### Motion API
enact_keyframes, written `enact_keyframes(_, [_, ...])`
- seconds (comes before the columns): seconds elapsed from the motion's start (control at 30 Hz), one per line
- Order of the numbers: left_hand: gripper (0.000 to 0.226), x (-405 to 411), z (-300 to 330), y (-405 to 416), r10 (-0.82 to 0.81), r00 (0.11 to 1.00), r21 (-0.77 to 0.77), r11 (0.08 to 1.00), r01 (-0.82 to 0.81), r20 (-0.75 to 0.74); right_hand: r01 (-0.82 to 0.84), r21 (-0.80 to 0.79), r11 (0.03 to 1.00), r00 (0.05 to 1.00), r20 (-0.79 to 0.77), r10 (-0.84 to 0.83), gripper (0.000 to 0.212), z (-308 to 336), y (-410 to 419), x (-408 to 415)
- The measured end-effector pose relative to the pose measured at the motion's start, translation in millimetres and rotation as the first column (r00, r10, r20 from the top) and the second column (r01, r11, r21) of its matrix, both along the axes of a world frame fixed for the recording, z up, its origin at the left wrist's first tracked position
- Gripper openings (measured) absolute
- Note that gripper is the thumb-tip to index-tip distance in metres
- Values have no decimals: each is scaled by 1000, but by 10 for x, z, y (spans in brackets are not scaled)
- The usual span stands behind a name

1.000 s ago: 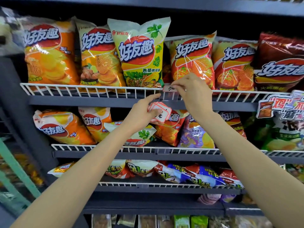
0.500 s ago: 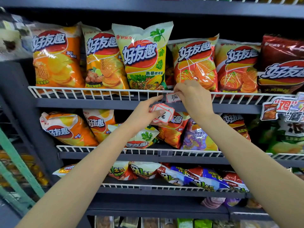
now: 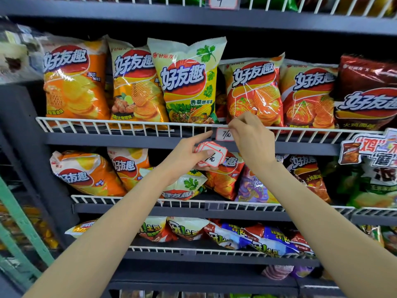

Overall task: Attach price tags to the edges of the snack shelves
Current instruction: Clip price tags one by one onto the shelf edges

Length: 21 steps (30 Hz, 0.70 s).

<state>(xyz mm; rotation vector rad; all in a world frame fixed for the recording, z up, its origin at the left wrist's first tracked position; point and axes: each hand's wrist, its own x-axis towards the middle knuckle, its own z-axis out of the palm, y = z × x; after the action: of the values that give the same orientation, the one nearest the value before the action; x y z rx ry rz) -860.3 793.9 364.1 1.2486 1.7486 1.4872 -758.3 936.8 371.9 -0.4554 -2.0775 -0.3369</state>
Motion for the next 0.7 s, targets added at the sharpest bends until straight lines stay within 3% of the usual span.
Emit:
enact_keyframes(0.43, [56,-31,25,12,3,1000,18,1000,-3,17,-38,53,998,998,-44,41,22,-90,42,14])
enact_keyframes(0.7, [56,-45,33,13,4,1000,15,1000,-4,-6,-34,111,993,999,12,33,24,-102,70,37])
